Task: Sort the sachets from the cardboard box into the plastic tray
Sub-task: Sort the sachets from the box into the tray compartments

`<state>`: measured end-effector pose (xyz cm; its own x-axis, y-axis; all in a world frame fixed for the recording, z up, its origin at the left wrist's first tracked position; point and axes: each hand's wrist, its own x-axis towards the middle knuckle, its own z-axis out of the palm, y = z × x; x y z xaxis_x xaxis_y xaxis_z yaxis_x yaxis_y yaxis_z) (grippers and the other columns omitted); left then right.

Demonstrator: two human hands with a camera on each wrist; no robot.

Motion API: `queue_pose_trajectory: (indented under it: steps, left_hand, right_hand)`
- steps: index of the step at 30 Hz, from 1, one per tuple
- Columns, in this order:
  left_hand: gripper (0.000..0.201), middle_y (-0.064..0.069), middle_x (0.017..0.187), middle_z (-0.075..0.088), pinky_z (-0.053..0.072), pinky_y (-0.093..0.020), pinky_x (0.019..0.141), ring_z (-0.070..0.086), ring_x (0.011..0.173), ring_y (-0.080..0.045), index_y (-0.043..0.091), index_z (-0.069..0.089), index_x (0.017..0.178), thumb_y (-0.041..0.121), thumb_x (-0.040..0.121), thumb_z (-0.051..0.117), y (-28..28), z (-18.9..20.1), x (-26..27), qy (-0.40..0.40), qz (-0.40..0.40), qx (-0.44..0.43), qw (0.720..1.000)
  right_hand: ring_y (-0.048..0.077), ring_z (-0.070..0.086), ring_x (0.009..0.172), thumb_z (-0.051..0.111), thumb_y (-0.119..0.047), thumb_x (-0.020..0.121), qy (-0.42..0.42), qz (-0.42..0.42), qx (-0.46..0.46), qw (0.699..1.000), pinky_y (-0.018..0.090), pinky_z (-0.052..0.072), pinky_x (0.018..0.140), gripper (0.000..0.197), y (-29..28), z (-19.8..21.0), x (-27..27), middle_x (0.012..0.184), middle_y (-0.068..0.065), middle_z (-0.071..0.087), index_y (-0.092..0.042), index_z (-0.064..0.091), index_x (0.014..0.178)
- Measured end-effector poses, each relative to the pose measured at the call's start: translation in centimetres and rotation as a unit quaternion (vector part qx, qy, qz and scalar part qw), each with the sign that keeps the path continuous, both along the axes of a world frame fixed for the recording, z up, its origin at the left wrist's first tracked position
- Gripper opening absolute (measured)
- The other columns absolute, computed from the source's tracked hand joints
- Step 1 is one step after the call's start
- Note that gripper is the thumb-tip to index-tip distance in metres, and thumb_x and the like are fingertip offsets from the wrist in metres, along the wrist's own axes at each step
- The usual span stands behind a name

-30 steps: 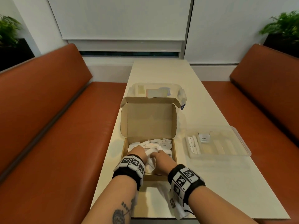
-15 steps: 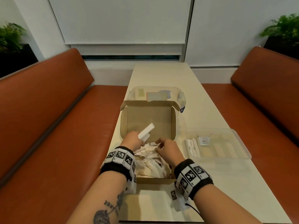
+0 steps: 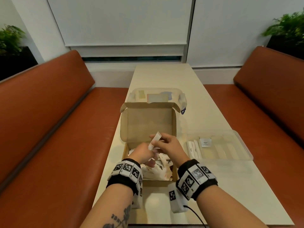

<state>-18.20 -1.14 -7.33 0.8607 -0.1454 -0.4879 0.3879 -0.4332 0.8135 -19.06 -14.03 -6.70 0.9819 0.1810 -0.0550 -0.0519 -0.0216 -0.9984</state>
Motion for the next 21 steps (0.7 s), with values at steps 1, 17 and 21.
queue_pose_trajectory:
  steps: [1,17,21]
  left_hand:
    - [0.028,-0.012,0.085,0.064,0.057,-0.030,0.061,0.060,0.059,-0.021,0.005,0.060,0.115,0.000,0.089,0.052,-0.1,-0.1,0.0,0.000,0.004,-0.011,1.000]
    - [0.016,-0.017,0.089,0.067,0.040,-0.018,0.038,0.047,0.045,-0.011,0.002,0.051,0.106,-0.002,0.091,0.053,0.7,-0.6,1.4,0.025,0.149,-0.229,0.962]
    - [0.011,-0.016,0.086,0.065,0.042,-0.018,0.040,0.051,0.043,-0.010,0.002,0.058,0.101,0.004,0.090,0.057,0.4,-0.1,1.7,0.017,0.101,-0.228,0.968]
  right_hand:
    - [0.023,0.068,0.087,0.067,-0.012,0.084,-0.016,-0.017,-0.012,1.000,0.039,0.057,0.083,0.011,0.0,0.0,-0.1,0.088,0.010,0.071,-0.009,0.072,0.093]
    - [0.012,0.056,0.054,0.034,-0.005,0.098,0.000,-0.188,0.017,0.982,0.022,0.049,0.055,0.022,-0.8,-0.9,1.4,0.076,0.004,0.052,-0.018,0.051,0.097]
    - [0.007,0.054,0.056,0.055,-0.019,0.092,0.003,-0.147,-0.052,0.988,0.017,0.044,0.051,0.012,-0.1,-1.4,1.7,0.091,0.001,0.062,-0.016,0.056,0.104]
